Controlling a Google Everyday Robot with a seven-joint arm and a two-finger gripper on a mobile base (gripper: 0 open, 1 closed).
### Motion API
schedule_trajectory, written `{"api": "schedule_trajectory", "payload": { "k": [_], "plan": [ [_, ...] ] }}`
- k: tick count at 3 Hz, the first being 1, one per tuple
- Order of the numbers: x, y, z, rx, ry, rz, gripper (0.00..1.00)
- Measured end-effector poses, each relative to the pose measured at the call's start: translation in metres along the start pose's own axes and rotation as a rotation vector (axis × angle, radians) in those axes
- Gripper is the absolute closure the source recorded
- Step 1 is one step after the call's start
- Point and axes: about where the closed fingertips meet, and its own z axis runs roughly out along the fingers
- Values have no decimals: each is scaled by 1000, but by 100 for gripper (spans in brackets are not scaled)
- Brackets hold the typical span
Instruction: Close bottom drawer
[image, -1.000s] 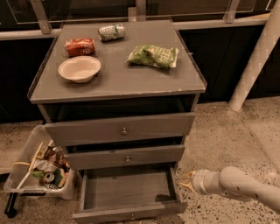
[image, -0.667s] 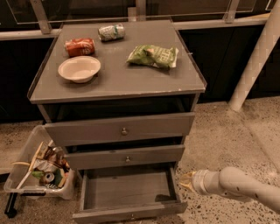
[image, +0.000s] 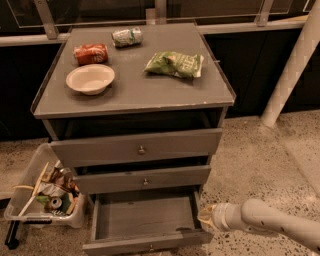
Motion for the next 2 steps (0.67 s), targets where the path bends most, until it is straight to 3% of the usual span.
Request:
{"api": "schedule_trajectory", "payload": {
  "k": [2],
  "plan": [
    [38,26,57,-98,-5,-34,100]
  ]
}}
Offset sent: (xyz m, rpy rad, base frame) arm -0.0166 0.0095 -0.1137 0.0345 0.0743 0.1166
